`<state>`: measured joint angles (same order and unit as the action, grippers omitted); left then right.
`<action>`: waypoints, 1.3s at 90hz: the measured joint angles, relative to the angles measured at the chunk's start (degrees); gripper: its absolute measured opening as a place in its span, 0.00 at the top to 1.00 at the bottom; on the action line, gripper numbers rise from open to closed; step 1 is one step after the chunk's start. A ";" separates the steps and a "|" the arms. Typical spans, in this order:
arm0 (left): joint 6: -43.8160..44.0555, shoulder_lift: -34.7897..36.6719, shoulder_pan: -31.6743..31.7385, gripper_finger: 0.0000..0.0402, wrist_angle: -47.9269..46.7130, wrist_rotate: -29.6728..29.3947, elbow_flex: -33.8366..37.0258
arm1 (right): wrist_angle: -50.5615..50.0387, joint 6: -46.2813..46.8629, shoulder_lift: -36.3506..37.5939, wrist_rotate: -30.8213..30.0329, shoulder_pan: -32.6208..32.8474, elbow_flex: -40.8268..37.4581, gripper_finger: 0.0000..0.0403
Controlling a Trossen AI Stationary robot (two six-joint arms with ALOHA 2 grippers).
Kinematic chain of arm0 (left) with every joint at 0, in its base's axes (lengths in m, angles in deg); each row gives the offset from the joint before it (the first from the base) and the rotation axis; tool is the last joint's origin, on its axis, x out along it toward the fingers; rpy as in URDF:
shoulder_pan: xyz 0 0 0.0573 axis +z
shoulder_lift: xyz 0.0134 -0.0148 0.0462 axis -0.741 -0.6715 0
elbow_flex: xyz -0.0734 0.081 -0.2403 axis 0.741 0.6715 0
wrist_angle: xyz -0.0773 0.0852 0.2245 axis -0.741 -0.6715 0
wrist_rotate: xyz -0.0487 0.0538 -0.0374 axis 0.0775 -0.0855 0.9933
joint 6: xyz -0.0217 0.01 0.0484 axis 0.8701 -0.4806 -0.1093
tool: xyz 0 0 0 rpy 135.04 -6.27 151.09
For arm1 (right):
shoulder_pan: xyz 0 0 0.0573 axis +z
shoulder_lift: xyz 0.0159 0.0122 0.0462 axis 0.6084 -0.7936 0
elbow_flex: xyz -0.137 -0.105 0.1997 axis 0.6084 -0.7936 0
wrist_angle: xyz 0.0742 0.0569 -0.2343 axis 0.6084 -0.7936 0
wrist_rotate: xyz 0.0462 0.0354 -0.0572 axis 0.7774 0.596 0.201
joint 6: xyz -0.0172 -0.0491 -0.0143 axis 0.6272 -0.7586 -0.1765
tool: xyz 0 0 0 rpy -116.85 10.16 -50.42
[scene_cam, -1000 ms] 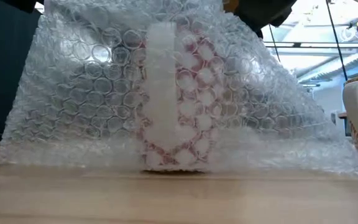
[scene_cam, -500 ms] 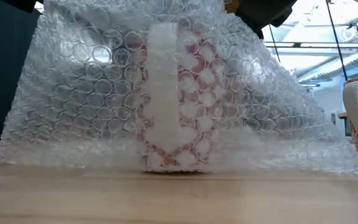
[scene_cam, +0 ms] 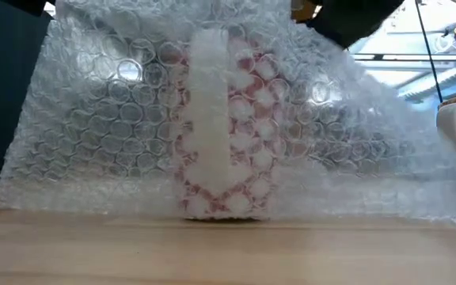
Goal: Wrap mug
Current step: Wrap the red cup with the left transparent bubble wrap
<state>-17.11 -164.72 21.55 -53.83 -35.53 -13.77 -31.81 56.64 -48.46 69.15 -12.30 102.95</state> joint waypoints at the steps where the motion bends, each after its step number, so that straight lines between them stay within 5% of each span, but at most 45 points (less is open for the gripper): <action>1: -0.19 0.00 0.00 0.55 0.00 0.08 0.00 | -0.01 -0.12 0.00 -0.03 0.12 0.00 0.36; 27: -1.17 0.00 -0.11 0.55 0.02 0.27 0.00 | 1.10 -3.73 -3.94 -5.97 1.45 -0.08 0.36; 94: -1.15 -0.02 0.00 0.55 0.13 0.30 -0.02 | 9.65 -14.26 -10.00 -2.92 3.05 5.43 0.36; 117: -0.71 0.05 0.00 0.55 0.11 0.27 -0.10 | 2.29 -17.90 -14.59 -1.53 2.35 11.99 0.36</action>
<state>-17.82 -164.67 21.55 -53.72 -35.25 -13.86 -29.52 38.74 -63.05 67.63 -9.95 114.94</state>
